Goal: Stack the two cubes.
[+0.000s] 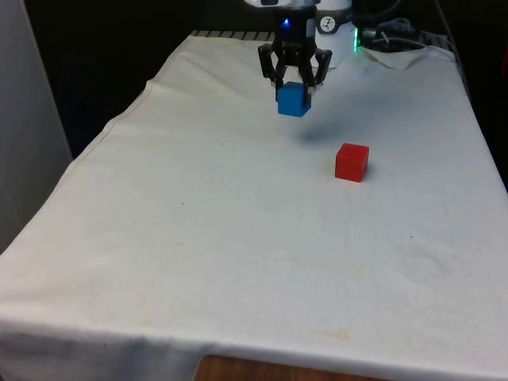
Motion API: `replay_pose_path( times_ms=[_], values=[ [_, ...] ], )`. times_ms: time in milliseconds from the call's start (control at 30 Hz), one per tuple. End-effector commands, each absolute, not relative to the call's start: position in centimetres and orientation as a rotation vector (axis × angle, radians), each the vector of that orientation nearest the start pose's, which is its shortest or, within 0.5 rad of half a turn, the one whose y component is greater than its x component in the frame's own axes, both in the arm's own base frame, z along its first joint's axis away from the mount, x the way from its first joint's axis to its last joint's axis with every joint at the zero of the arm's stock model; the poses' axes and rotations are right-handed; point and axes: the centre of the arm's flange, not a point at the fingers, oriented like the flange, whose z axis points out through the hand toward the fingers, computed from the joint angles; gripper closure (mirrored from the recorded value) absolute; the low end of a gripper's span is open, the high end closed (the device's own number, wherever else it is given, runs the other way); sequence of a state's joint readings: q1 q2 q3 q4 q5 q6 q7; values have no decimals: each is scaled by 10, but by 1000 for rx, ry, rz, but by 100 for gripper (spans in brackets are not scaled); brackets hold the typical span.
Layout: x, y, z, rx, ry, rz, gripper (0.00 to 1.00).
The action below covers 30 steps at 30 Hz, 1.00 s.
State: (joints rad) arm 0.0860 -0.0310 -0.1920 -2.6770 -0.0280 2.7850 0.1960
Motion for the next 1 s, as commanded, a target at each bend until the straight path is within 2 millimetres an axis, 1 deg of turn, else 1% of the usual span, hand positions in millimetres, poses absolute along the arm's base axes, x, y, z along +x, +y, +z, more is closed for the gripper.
replay_pose_path(
  times_ms=[0,433,467,567,767,800,967],
  values=[
    [429,-42,261,-3110,424,-210,97],
    [446,-30,272,-3123,363,-220,97],
    [443,-31,272,-3112,366,-226,97],
    [452,-25,274,-3129,347,-218,97],
    [461,-16,277,-3135,328,-213,97],
    [459,-16,278,-3119,323,-221,97],
    [470,-4,278,-3143,313,-202,97]
  ],
)
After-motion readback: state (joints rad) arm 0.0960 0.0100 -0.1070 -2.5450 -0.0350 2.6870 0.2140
